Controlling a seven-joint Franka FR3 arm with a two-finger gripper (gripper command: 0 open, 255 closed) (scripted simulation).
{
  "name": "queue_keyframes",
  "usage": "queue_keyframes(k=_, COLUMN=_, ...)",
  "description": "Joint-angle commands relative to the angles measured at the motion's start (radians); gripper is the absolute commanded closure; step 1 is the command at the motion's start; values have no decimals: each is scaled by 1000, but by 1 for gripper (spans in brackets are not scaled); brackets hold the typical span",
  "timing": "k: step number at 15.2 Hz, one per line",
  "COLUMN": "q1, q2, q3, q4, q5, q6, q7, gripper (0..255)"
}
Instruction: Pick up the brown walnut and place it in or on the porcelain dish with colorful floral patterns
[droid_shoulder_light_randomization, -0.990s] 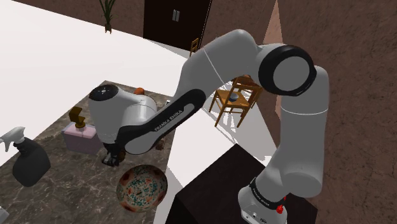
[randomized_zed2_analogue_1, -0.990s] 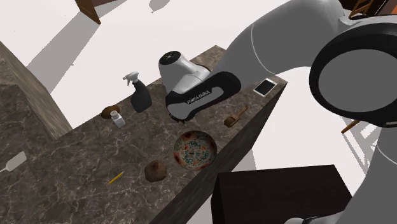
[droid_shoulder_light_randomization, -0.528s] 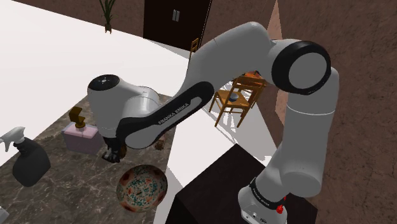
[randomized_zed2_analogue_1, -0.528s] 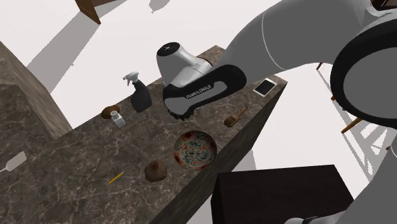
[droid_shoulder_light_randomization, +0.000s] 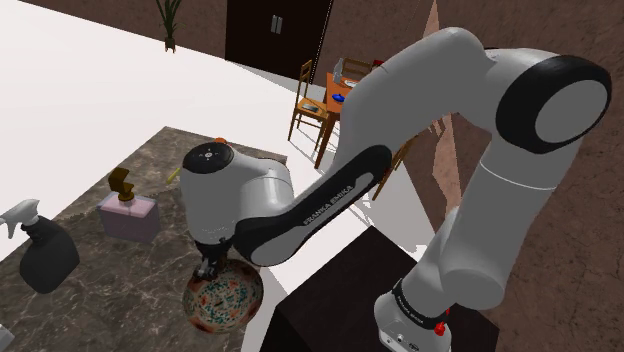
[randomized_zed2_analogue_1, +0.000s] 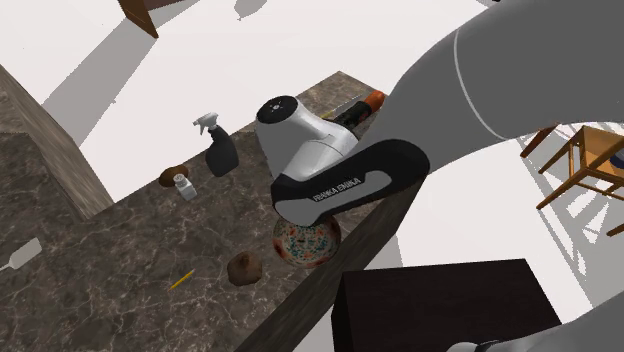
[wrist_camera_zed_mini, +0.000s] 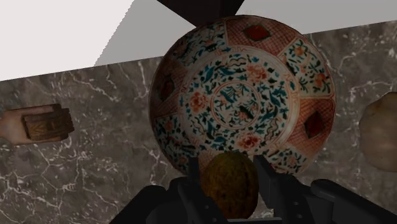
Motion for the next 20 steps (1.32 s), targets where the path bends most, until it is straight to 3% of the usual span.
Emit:
queue_keyframes(k=1, q1=7, q2=-55, q3=22, q4=-79, q5=27, q6=30, q7=18, gripper=255)
queue_keyframes(k=14, q1=57, q2=105, q3=-52, q4=-85, q5=-153, q6=160, q7=163, gripper=255)
queue_keyframes(k=20, q1=58, q2=105, q3=-52, q4=-85, q5=-153, q6=160, q7=163, gripper=255)
